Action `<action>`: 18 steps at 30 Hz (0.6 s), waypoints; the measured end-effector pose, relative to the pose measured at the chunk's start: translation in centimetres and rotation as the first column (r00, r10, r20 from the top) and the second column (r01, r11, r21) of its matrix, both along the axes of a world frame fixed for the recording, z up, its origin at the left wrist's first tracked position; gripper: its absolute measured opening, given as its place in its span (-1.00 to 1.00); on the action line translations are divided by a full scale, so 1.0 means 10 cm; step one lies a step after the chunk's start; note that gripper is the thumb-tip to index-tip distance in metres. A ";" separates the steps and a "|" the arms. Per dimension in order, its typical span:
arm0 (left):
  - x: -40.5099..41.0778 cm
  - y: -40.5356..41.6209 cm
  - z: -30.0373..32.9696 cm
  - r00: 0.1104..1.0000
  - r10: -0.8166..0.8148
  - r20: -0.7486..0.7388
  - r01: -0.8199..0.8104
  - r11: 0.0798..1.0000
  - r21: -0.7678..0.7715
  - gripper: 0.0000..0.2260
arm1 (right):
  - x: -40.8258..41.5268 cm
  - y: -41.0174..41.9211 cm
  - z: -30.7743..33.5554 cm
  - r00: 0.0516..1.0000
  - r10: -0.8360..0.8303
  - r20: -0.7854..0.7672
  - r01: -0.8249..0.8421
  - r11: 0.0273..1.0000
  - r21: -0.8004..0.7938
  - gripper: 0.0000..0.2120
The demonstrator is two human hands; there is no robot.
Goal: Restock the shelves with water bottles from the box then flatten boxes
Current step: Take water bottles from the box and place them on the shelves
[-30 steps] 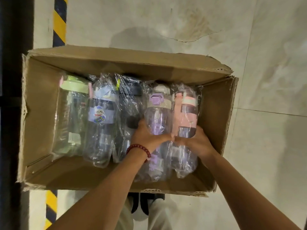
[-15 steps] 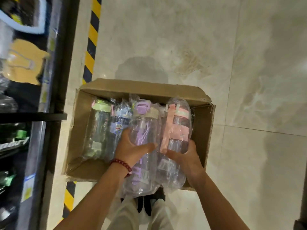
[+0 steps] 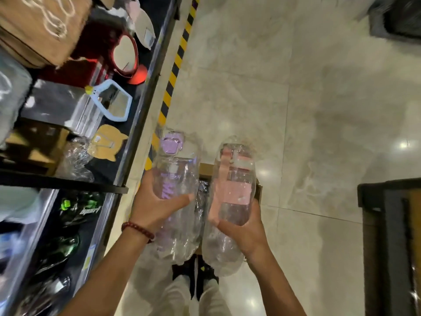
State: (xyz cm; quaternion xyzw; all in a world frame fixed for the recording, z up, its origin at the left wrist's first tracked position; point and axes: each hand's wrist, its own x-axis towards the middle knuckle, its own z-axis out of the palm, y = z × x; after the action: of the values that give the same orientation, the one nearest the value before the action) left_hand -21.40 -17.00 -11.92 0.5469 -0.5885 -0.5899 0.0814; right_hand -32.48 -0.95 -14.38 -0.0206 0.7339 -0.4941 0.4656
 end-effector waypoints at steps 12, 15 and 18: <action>0.75 0.35 1.73 0.992 0.000 -0.125 -0.008 0.998 -0.061 -0.28 | 0.51 0.31 1.83 0.981 0.055 -0.188 -0.073 0.993 -0.090 0.00; 0.90 0.45 1.94 0.984 0.041 -0.171 -0.055 0.995 -0.079 -0.18 | 0.63 0.37 2.07 0.970 0.091 -0.226 -0.117 0.987 -0.107 0.02; 0.99 0.54 2.11 0.971 0.109 -0.213 -0.135 0.984 -0.112 -0.25 | 0.63 0.37 2.20 0.960 0.124 -0.253 -0.164 0.976 -0.144 0.03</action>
State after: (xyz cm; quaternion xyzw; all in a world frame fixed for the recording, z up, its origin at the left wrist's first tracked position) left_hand -11.51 -11.57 9.13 0.5118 -0.5781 -0.5989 0.2125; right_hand -26.14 2.79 7.61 -0.1725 0.7387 -0.5111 0.4042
